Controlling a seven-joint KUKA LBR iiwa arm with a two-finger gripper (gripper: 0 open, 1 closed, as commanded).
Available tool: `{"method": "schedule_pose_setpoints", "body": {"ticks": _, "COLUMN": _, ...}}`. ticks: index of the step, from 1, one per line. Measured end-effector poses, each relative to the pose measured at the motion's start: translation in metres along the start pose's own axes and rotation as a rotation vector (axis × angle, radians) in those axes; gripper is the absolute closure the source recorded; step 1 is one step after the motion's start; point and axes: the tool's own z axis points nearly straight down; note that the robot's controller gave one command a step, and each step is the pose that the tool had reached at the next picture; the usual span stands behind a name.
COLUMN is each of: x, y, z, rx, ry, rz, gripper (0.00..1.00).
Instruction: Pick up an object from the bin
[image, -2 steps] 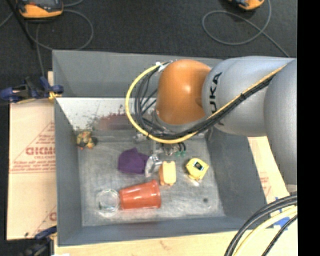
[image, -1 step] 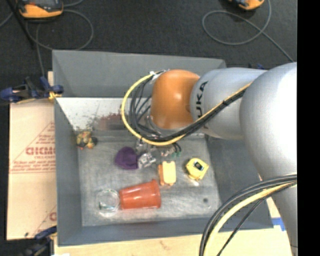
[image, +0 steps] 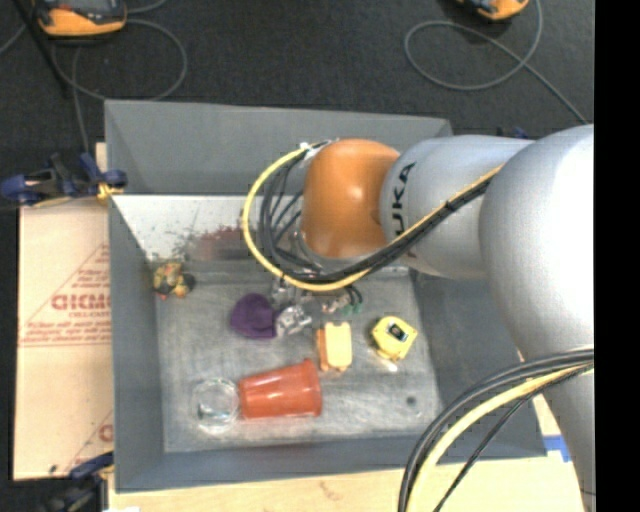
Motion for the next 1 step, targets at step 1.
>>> {"method": "schedule_pose_setpoints", "body": {"ticks": 1, "x": -0.0064, "y": 0.0104, "z": -0.1265, "rx": 0.001, "ry": -0.004, "rz": -0.083, "gripper": 1.00}}
